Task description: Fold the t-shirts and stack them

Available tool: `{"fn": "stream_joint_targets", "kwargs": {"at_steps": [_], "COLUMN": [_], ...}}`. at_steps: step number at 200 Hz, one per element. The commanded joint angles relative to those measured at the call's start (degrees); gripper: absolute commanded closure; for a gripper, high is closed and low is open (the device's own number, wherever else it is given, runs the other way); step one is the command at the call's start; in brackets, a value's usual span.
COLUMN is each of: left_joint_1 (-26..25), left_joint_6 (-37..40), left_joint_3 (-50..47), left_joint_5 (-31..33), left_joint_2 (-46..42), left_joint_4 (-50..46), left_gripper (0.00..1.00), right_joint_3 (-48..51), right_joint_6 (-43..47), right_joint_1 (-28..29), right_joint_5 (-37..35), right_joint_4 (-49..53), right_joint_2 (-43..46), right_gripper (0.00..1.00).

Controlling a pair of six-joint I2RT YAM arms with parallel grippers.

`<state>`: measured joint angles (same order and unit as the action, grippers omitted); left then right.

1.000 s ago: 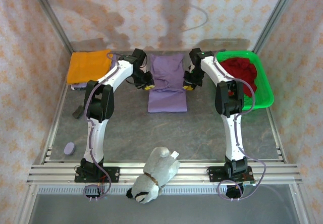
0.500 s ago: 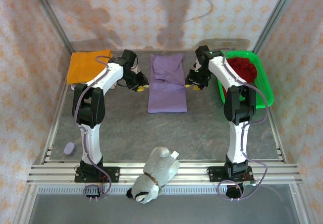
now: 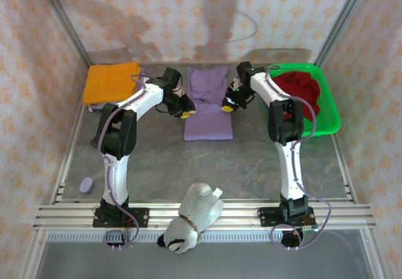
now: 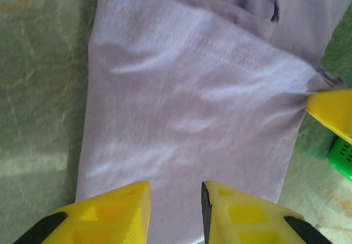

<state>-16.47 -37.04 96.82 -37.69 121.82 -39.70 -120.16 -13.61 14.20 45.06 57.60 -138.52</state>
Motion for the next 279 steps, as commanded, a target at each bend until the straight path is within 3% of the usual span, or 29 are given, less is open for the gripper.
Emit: {"fn": "stream_joint_targets", "kwargs": {"at_steps": [1, 25, 63, 114, 136, 241, 279], "left_joint_1": [0.4, 0.5, 0.3, -1.0, -1.6, -4.3, -5.9], "left_joint_6": [1.3, 1.3, 1.7, 3.3, 2.7, -0.4, -0.2], "left_joint_3": [4.0, 4.8, 4.7, -1.2, -5.4, -21.7, -29.2], "left_joint_5": [0.4, 0.5, 0.8, 3.7, 3.7, 2.6, 4.2], "left_joint_2": [2.0, 2.7, 2.5, -1.5, -3.0, -7.4, -12.1], "left_joint_4": [-3.0, -3.2, -3.7, -3.4, -1.3, 7.9, 9.3], "left_gripper": [0.69, 0.69, 0.69, 0.69, 0.69, 0.68, 0.68], "right_joint_3": [-4.7, -7.9, -10.1, 13.7, 22.7, 40.4, 49.4], "right_joint_6": [0.3, -2.0, -1.8, -3.5, -5.1, -6.6, -6.9], "right_joint_1": [-0.8, -1.6, -2.3, -1.4, -0.6, 2.4, 3.5], "right_joint_5": [0.5, 0.4, -0.1, -2.9, -0.2, 0.3, -1.7], "right_joint_4": [-1.3, -4.8, -2.1, -7.8, -11.3, -15.6, -16.0], "right_joint_2": [-2.1, -3.4, -2.4, 14.5, 19.3, 21.0, 25.8], "right_gripper": [0.89, 0.88, 0.82, 0.77, 0.76, 0.74, 0.74]}}
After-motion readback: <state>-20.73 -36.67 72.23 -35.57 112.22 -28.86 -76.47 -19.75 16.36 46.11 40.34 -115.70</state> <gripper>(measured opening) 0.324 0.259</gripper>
